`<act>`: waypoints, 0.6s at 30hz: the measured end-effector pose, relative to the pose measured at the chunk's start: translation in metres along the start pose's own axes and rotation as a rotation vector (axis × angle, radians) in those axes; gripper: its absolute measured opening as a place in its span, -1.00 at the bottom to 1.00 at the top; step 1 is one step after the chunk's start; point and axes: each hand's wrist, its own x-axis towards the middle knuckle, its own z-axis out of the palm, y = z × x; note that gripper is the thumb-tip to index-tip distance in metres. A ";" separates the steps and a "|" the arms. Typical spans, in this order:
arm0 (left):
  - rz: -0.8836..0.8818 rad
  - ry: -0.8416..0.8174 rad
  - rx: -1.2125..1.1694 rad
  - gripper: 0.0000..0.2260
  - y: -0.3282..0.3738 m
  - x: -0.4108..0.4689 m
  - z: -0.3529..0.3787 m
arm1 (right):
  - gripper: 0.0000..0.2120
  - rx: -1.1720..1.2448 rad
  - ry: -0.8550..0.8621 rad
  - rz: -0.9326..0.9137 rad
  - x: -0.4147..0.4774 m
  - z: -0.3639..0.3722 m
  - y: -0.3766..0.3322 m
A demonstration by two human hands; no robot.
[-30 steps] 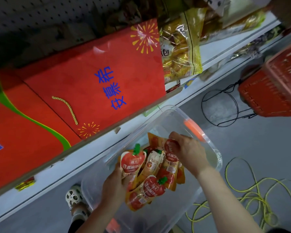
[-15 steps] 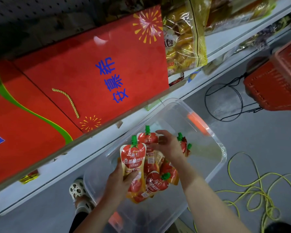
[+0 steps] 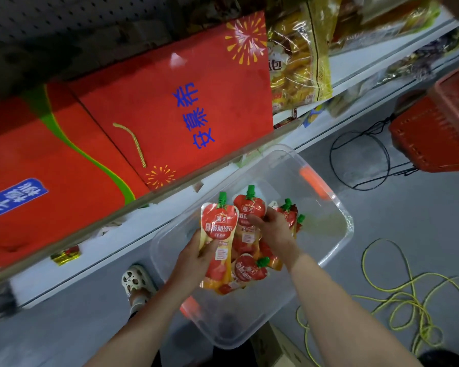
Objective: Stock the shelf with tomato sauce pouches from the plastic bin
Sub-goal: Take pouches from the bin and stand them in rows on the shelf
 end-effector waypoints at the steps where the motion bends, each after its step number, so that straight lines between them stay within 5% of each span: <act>1: -0.004 0.005 -0.045 -0.69 0.005 -0.006 -0.002 | -0.85 0.008 0.003 -0.023 -0.009 -0.004 -0.004; 8: 0.080 0.091 -0.198 -0.70 0.064 -0.064 -0.029 | -0.91 0.072 0.056 -0.203 -0.087 -0.021 -0.063; 18: 0.460 0.286 -0.266 -0.90 0.147 -0.167 -0.124 | -0.92 0.055 -0.035 -0.593 -0.193 -0.011 -0.194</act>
